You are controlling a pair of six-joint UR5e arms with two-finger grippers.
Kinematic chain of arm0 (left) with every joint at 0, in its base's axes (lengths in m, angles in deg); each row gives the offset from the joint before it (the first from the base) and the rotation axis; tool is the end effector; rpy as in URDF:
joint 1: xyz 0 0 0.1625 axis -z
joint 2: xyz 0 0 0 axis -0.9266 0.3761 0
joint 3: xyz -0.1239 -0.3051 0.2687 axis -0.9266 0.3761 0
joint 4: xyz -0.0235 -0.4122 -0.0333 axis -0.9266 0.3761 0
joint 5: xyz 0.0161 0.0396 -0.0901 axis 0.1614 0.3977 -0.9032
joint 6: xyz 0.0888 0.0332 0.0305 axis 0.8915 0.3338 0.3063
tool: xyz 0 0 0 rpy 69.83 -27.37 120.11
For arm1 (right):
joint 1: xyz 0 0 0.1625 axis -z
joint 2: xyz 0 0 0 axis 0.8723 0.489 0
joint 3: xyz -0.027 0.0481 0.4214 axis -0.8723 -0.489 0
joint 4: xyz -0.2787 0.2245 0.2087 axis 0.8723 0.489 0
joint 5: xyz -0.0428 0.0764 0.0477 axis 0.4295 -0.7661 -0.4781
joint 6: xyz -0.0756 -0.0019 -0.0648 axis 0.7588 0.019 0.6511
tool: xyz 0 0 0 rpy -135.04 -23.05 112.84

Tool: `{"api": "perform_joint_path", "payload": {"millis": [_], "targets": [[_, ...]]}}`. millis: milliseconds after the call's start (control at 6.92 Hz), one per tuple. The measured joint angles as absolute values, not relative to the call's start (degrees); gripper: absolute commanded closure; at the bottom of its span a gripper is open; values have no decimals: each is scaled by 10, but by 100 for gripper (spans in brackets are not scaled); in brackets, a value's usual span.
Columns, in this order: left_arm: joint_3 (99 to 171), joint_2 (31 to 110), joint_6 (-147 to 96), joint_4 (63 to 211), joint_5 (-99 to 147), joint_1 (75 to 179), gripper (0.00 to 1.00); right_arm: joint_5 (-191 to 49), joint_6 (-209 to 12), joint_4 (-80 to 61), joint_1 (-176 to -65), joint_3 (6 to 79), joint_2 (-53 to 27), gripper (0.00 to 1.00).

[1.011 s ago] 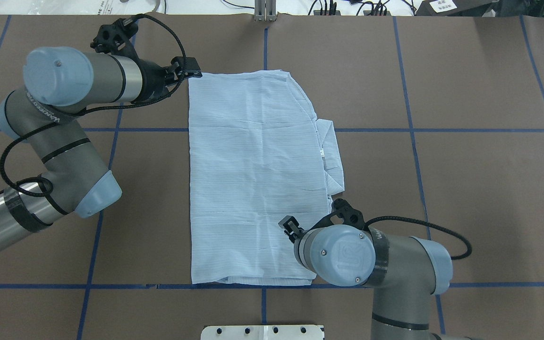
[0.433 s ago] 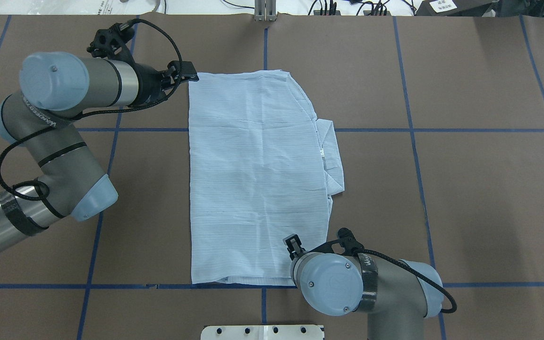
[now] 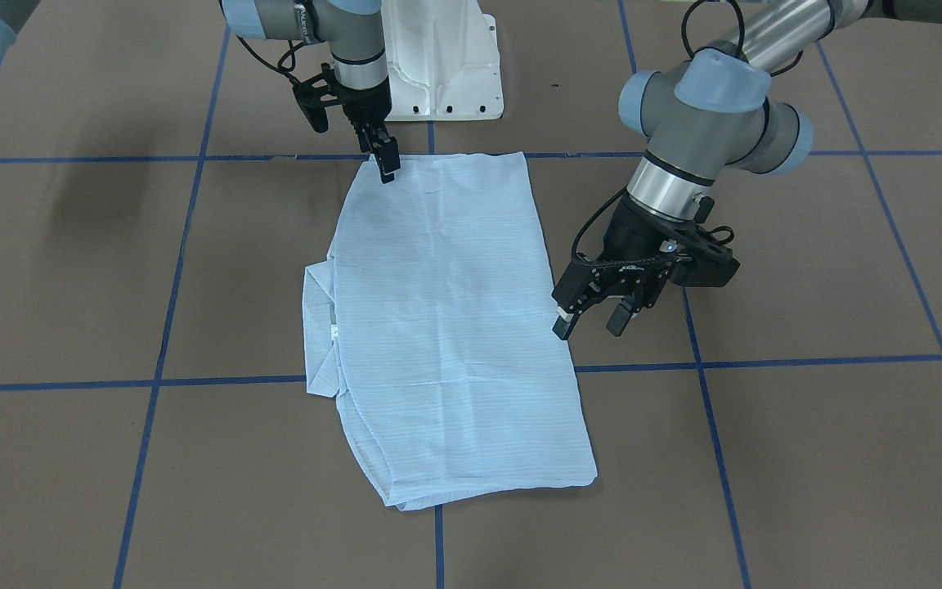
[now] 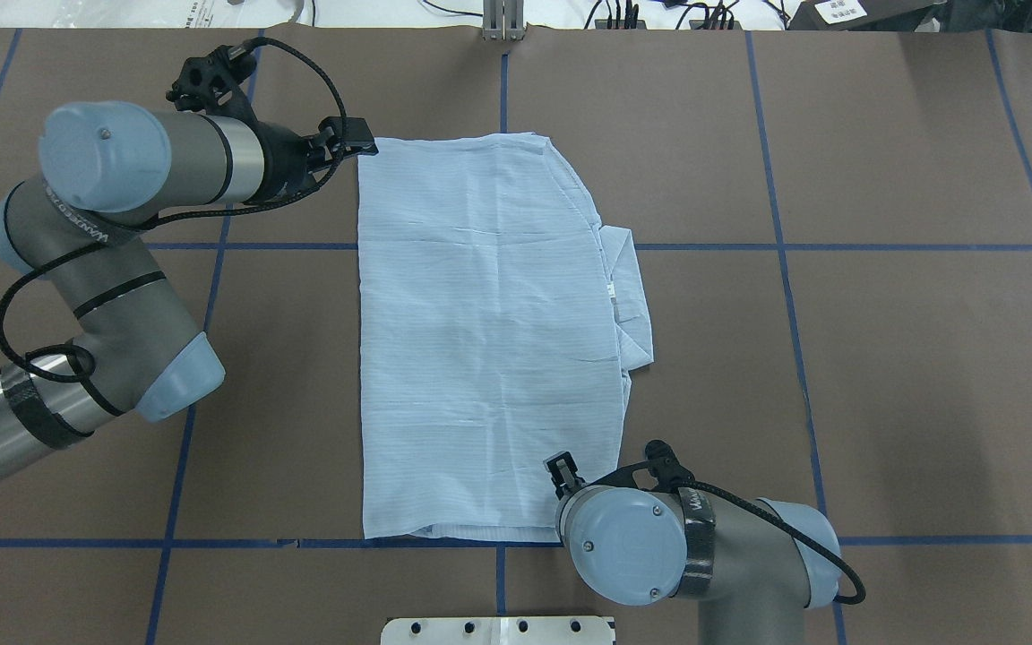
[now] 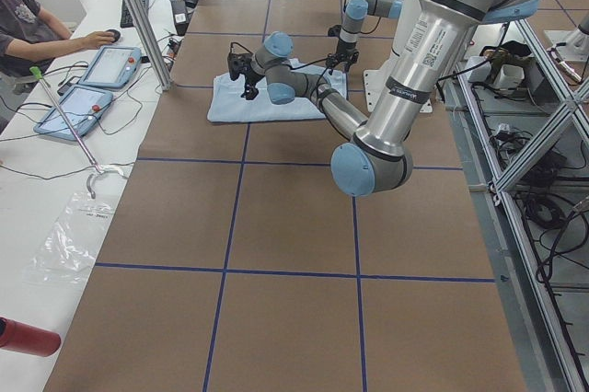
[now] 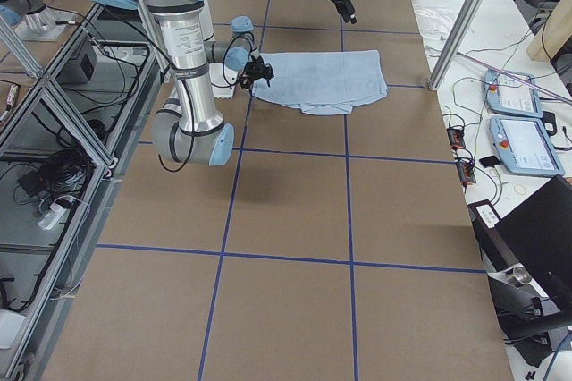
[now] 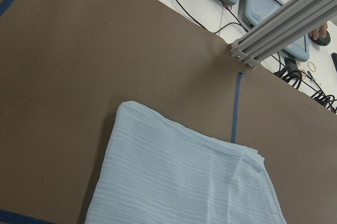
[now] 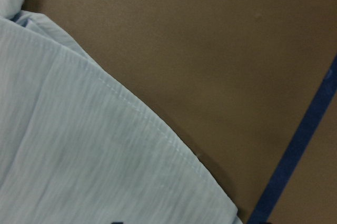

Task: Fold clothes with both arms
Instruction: 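Lower the left gripper to the shirt corner nearest the robot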

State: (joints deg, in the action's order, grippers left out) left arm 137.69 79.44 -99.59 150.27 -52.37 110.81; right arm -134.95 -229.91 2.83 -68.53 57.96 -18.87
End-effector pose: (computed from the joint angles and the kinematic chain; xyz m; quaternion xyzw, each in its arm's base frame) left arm 0.4021 -0.5369 0.2618 0.1668 0.5647 -0.2517 0.7680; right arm -0.5838 -0.2196 0.2663 -0.1424 -0.3597 0.5084 0.7693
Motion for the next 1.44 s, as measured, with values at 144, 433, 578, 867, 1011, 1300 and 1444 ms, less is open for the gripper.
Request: {"api": "perform_joint_path", "payload": {"millis": [144,433,578,867,1011,1300,1444], "targets": [[1377,794,-996,1503,-523,1108,0,-1350,-2300,29,-682,579,-189,15],[1377,794,-996,1502,-523,1108,0,-1351,-2300,30,-674,576,-188,23],[1377,794,-996,1502,-523,1108,0,-1351,-2300,30,-672,575,-188,38],[1377,794,-1005,1502,-522,1107,0,-1351,-2300,30,-673,574,-188,89],[1377,794,-1008,1502,-522,1106,0,-1350,-2300,29,-674,574,-188,100],[1377,794,-1009,1502,-522,1106,0,-1350,-2297,29,-676,576,-188,100],[1377,794,-1009,1502,-522,1105,0,-1351,-2294,28,-677,578,-189,100]]}}
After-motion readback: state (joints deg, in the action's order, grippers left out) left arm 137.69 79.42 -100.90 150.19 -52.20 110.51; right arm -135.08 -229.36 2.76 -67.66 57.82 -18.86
